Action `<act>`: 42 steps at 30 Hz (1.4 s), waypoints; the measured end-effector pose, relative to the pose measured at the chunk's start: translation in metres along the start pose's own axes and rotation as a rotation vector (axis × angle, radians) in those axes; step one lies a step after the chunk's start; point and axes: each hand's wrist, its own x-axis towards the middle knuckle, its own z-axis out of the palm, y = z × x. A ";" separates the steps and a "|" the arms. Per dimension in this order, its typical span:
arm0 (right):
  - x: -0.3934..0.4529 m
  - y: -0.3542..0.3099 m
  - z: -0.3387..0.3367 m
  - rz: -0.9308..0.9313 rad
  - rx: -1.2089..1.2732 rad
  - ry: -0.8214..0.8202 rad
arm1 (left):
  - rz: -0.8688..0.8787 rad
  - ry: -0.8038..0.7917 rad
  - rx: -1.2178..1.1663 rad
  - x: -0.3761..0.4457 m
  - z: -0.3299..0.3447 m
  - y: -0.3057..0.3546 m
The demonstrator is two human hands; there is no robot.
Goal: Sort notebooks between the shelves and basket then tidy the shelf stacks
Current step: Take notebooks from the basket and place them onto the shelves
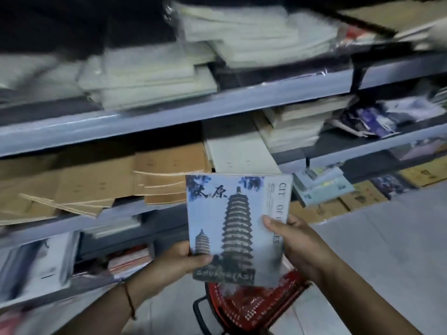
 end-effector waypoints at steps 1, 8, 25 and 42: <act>-0.004 -0.012 0.008 -0.014 0.019 -0.023 | -0.002 0.016 0.002 -0.011 -0.006 0.008; -0.030 -0.083 0.052 -0.083 0.013 -0.295 | 0.234 0.224 -0.103 -0.086 -0.018 0.046; -0.090 -0.132 0.219 -0.512 -0.607 -0.740 | 0.844 0.879 -0.653 -0.269 -0.069 0.064; -0.095 -0.199 0.530 -0.418 -0.270 -0.619 | 0.751 0.800 -0.394 -0.435 -0.338 0.104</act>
